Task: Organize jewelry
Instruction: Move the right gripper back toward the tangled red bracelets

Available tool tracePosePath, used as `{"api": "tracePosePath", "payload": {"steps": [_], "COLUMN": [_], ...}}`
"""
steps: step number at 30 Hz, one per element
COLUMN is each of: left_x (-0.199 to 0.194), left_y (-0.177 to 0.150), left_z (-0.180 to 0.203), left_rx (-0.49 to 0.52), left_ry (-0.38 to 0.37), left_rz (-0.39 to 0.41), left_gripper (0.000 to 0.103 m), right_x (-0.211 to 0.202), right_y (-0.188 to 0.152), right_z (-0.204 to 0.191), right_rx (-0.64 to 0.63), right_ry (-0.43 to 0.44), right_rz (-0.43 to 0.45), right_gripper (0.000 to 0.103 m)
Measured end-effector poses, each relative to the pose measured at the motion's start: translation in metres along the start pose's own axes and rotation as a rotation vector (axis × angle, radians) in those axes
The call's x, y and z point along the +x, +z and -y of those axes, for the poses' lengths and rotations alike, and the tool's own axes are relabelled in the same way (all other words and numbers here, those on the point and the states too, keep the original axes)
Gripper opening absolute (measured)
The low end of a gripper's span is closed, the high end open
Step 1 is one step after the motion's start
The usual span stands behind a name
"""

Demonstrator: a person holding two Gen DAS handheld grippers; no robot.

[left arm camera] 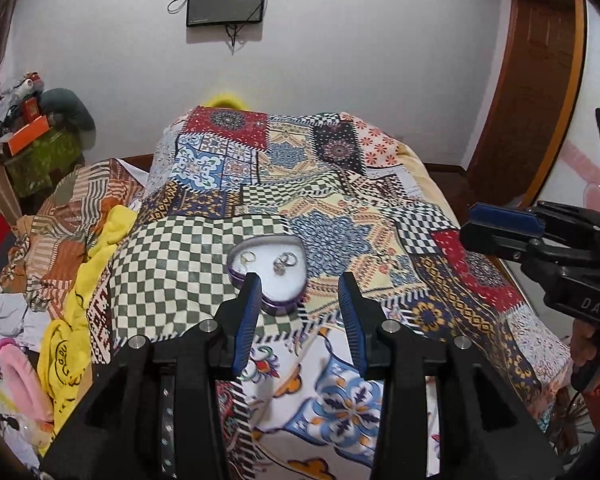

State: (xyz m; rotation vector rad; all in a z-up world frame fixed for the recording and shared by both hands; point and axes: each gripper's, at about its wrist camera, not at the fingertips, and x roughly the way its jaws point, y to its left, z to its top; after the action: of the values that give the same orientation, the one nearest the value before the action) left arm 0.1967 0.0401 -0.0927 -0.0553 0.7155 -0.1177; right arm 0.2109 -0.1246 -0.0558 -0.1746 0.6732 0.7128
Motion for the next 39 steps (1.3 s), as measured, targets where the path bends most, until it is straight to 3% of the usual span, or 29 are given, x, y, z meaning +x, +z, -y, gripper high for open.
{"api": "tracePosePath", "payload": {"steps": [8, 14, 26, 39], "left_x": [-0.004, 0.011, 0.038, 0.053], "left_y": [-0.020, -0.037, -0.067, -0.084], "left_z": [0.019, 0.032, 0.039, 0.044], "left_rx": [0.021, 0.027, 0.009, 0.035], "left_ry": [-0.013, -0.028, -0.029, -0.024], "left_rz": [-0.032, -0.086, -0.166, -0.204], "left_gripper": [0.039, 0.039, 0.039, 0.039], "right_x": [-0.010, -0.009, 0.030, 0.051], "right_y": [-0.028, -0.049, -0.094, -0.098], "right_z": [0.010, 0.015, 0.019, 0.008], "right_rx": [0.062, 0.063, 0.087, 0.036], "right_ry": [0.006, -0.040, -0.019, -0.005], "right_rz": [-0.017, -0.043, -0.181, -0.189], "right_gripper": [0.024, 0.024, 0.024, 0.024]}}
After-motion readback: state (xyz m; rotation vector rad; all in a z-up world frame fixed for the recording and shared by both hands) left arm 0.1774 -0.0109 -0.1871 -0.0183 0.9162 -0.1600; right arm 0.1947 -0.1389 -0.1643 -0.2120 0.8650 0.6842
